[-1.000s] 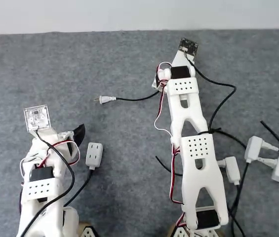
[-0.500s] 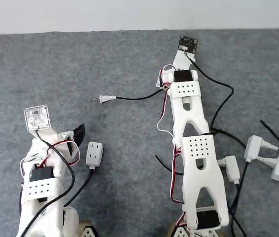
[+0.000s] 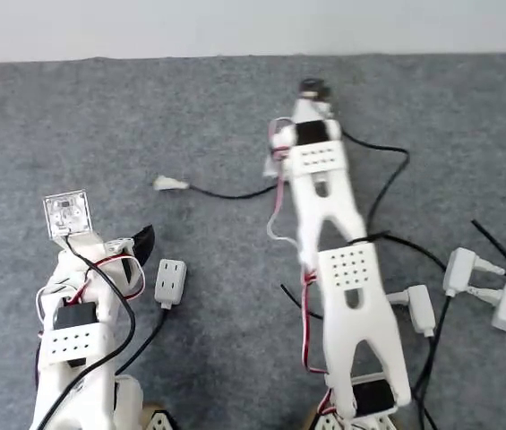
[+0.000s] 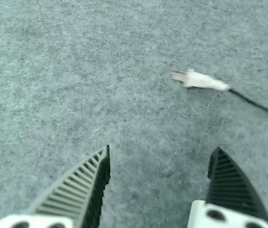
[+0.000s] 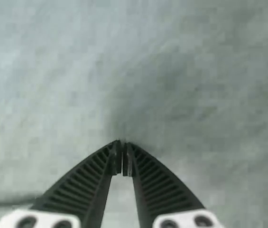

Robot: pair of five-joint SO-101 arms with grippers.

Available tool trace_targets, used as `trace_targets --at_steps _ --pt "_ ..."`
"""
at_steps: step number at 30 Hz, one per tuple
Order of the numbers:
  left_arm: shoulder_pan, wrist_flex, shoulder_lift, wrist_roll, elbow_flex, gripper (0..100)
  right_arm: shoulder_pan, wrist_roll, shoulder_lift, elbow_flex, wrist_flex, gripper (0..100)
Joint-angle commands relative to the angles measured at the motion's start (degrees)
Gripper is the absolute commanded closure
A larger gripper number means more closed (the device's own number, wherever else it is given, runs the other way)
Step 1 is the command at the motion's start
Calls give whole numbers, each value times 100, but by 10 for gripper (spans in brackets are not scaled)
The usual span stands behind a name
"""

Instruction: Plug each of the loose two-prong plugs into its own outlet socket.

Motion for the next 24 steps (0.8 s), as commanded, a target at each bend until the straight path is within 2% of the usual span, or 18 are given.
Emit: trace_targets --at_steps 1,5,13,17,22,24 --pt "-18 -141 -132 -44 -84 687 -593 53 -611 -97 558 990" --pt "-26 -141 -132 -44 -84 687 -664 26 -523 -123 1033 990" --pt "-26 -141 -132 -44 -84 687 365 -237 -760 -79 1411 991" --pt "-26 -141 -132 -44 -84 687 620 -255 -919 -70 1420 991" --pt "-35 -158 -132 -44 -84 687 -154 -308 -1007 -105 1393 986" --pt "-35 -158 -132 -44 -84 687 -453 -598 -954 -88 1314 978"
